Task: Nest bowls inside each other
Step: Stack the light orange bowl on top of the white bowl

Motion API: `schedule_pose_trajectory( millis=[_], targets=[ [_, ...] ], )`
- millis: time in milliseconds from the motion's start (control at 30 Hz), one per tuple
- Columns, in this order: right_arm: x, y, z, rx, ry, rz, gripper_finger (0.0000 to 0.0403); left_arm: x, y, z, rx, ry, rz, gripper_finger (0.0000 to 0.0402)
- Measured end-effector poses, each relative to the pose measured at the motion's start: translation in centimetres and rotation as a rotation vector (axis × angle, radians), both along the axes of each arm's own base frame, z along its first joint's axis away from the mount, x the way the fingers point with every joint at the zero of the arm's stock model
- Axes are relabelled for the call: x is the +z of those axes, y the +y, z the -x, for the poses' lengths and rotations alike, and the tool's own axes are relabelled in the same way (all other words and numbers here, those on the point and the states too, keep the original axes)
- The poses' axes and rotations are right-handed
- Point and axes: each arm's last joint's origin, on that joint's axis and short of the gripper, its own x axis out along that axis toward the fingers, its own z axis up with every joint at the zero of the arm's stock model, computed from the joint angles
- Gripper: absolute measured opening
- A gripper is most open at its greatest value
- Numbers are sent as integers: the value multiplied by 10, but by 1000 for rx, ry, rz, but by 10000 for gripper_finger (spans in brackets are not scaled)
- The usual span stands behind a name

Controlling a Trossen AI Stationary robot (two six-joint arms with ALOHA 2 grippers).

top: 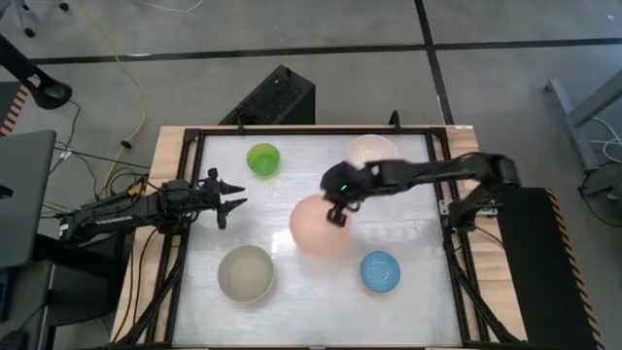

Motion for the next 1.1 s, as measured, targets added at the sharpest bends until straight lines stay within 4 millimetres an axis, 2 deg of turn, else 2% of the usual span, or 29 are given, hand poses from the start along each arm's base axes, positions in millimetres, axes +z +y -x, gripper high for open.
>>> schedule_pose_trajectory(
  millis=[100,233,367,433,667,767,967,1100],
  targets=[
    [21,-16,25,-87,-6,22,7,0,0,0,0,0,0,158],
    [38,-40,56,-225,23,54,7,0,0,0,0,0,0,158],
    [49,-68,82,-355,10,66,7,0,0,0,0,0,0,158],
    [49,-82,94,-412,-7,64,7,0,0,0,0,0,0,158],
    [25,-128,153,-657,-60,-26,7,0,0,0,0,0,0,158],
    [6,-140,168,-719,-68,-55,7,0,0,0,0,0,0,158],
    [-34,-149,171,-744,-18,-106,7,0,0,0,0,0,0,158],
    [-46,-154,166,-744,-1,-113,7,0,0,0,0,0,0,158]
  ],
)
